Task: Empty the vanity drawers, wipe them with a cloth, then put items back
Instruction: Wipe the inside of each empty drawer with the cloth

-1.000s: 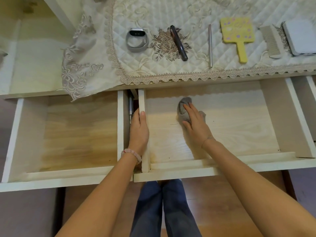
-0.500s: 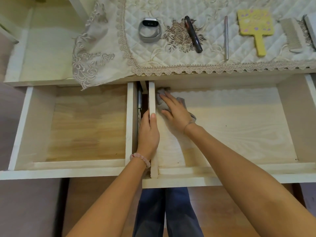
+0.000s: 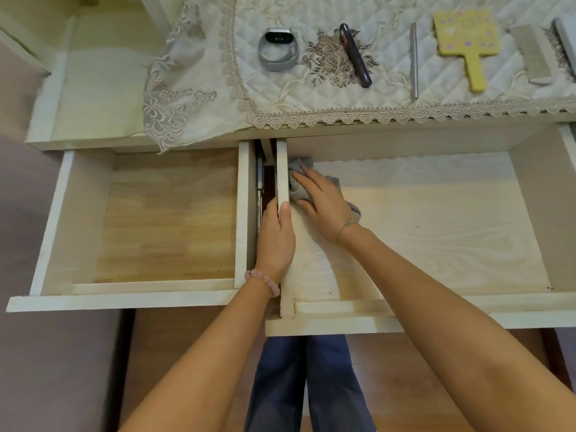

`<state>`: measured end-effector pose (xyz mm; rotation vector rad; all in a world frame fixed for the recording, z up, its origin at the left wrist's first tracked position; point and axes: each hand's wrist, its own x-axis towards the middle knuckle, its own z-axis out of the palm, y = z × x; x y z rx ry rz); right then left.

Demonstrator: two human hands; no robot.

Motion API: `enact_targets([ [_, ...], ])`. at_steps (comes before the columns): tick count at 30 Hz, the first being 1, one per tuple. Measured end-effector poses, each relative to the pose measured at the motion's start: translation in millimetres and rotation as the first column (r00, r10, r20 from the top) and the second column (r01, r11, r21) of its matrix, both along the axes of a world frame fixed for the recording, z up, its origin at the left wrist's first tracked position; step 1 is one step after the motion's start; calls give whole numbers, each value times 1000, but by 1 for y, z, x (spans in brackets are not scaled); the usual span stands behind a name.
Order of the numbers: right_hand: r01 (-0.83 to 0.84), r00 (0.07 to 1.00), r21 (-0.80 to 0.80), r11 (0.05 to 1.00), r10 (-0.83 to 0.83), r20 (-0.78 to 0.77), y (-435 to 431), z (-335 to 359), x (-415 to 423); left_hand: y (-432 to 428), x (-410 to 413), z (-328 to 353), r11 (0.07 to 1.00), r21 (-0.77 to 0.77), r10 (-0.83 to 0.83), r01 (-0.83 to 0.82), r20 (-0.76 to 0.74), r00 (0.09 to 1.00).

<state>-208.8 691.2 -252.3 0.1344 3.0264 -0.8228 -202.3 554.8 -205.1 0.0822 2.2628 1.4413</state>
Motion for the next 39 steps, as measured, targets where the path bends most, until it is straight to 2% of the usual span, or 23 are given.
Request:
enact_targets([
  [3,-31,999,54,998,31,-13,-1,0,2,1,1,1,1000,2,15,-15,-10,1000],
  [7,0,995,-52,999,-5,-98,0,3,4,4,-4,4,999,-11,51,-51,-4,999],
  [11,59,991,-125,990,-73,-116,1,3,6,17,-28,6,994,-72,79,-80,-8,997],
  [15,101,981,-134,986,-121,-153,6,1,11,27,-47,4,992,-124,-9,-5,-112,994],
  [22,193,968,-86,977,-204,-144,22,-7,19,24,-43,-3,997,-81,1,-10,-104,995],
  [27,300,945,-121,946,-312,-99,59,-8,34,23,-42,-2,999,-40,21,-27,-129,991],
  [39,504,841,-142,852,-521,-143,157,8,98,23,-43,-6,993,-117,15,-27,-100,995],
])
